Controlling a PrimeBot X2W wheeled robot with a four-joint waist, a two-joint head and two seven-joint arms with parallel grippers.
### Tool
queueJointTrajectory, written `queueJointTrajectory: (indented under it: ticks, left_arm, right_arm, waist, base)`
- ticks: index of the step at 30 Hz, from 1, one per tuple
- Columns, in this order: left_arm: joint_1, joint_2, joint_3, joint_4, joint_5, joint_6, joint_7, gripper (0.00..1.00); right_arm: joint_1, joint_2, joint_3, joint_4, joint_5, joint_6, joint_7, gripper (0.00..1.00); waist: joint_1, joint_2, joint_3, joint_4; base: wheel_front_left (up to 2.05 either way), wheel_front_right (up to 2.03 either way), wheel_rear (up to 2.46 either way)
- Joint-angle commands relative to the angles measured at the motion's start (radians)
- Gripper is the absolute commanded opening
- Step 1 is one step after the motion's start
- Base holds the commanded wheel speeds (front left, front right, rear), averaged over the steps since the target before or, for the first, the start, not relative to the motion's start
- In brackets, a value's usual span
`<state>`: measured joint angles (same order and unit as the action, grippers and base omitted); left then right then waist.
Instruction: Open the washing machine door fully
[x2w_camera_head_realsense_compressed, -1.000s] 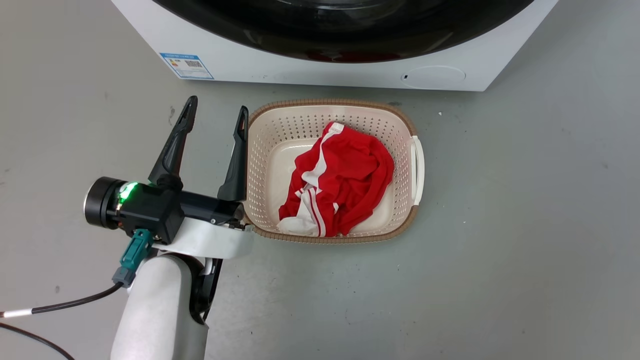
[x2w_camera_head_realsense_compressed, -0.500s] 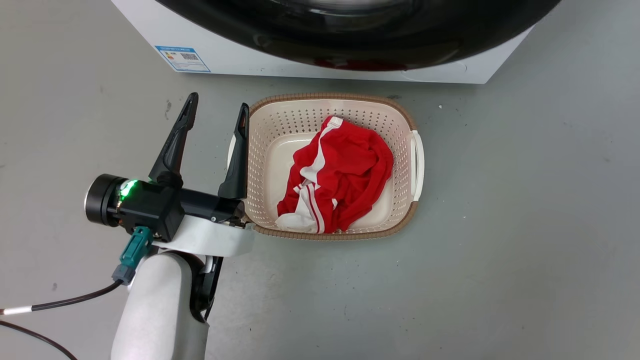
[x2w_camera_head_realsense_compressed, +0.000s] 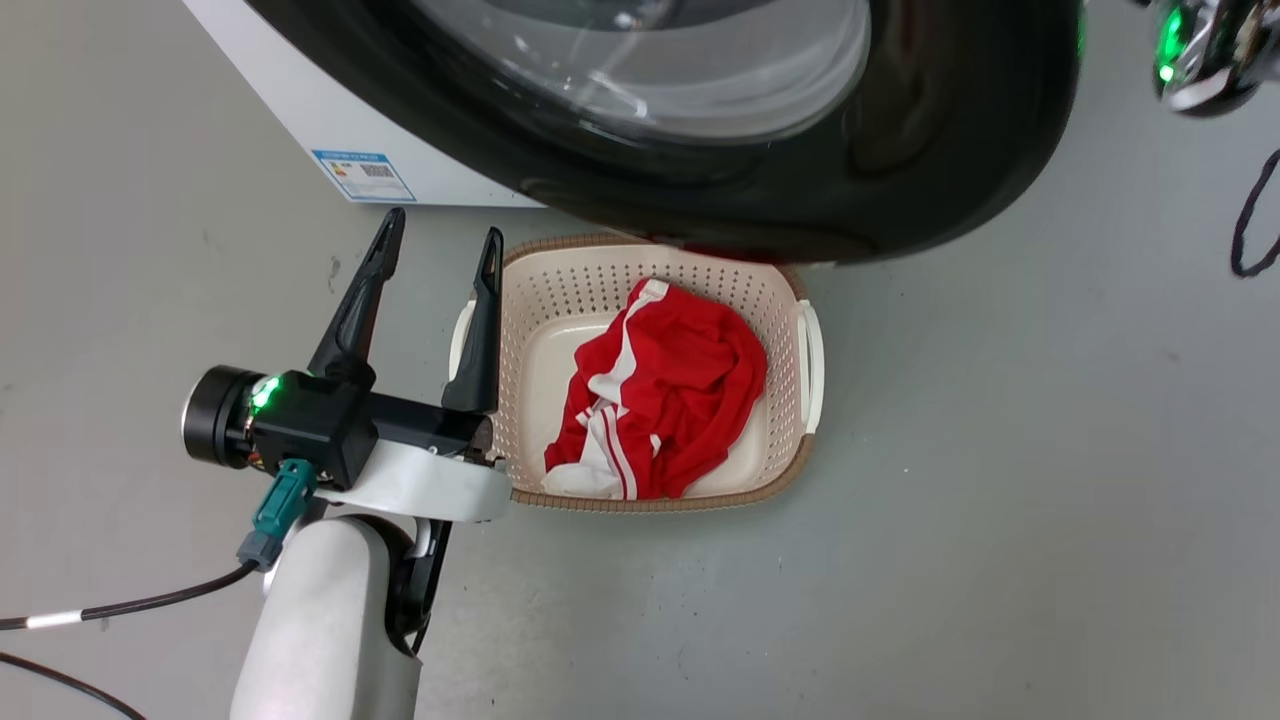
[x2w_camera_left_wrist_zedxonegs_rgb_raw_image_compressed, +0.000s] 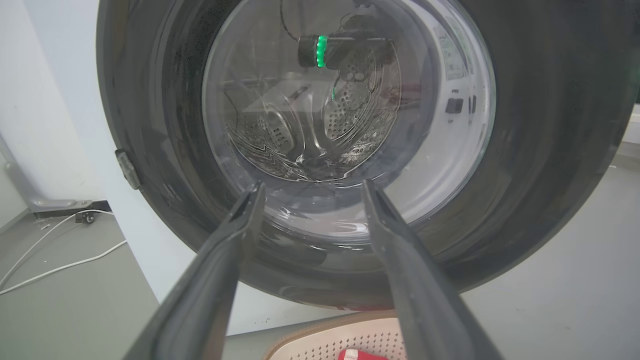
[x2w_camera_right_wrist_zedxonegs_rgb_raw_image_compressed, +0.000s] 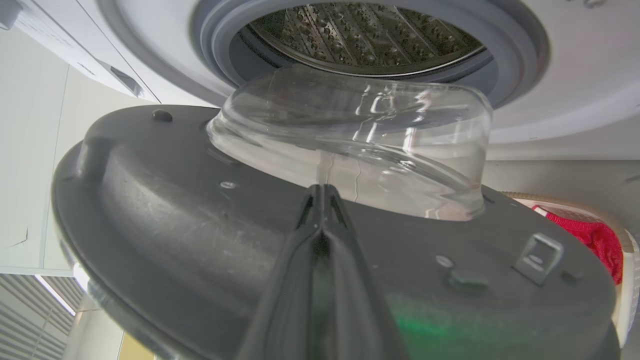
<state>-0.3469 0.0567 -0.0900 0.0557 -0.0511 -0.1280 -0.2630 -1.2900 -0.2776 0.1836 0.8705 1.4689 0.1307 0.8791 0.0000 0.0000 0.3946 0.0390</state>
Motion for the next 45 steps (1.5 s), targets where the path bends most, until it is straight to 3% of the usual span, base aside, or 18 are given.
queueJointTrajectory:
  ticks: [1,21,34,38,45]
  left_arm:
    - [0.018,0.000,0.001,0.004,0.002,0.000,-0.003,1.00]
    - [0.145,-0.004,0.000,0.058,0.004,0.008,-0.003,1.00]
    - [0.177,-0.005,-0.014,0.070,-0.004,0.016,-0.003,1.00]
    - [0.181,-0.006,-0.016,0.077,-0.010,0.022,-0.003,1.00]
    - [0.196,-0.006,-0.016,0.082,-0.020,0.032,-0.003,1.00]
  right_arm:
    - [0.035,0.021,0.004,-0.020,0.012,0.000,0.018,0.00]
    - [0.457,0.154,0.107,-0.322,0.071,0.000,0.190,0.00]
    - [0.569,0.217,0.173,-0.409,0.085,0.000,0.170,0.00]
    - [0.592,0.218,0.151,-0.448,0.065,0.000,0.084,0.00]
    - [0.694,0.198,0.006,-0.548,-0.007,0.000,-0.234,0.00]
  waist:
    - [0.0000,0.0000,-0.020,-0.005]
    - [0.0000,0.0000,-0.219,-0.017]
    - [0.0000,0.0000,-0.252,-0.016]
    - [0.0000,0.0000,-0.262,-0.013]
    - [0.0000,0.0000,-0.287,-0.013]
  base:
    - [0.00,0.00,0.00]
    - [0.00,0.00,0.00]
    - [0.00,0.00,0.00]
    - [0.00,0.00,0.00]
    - [0.00,0.00,0.00]
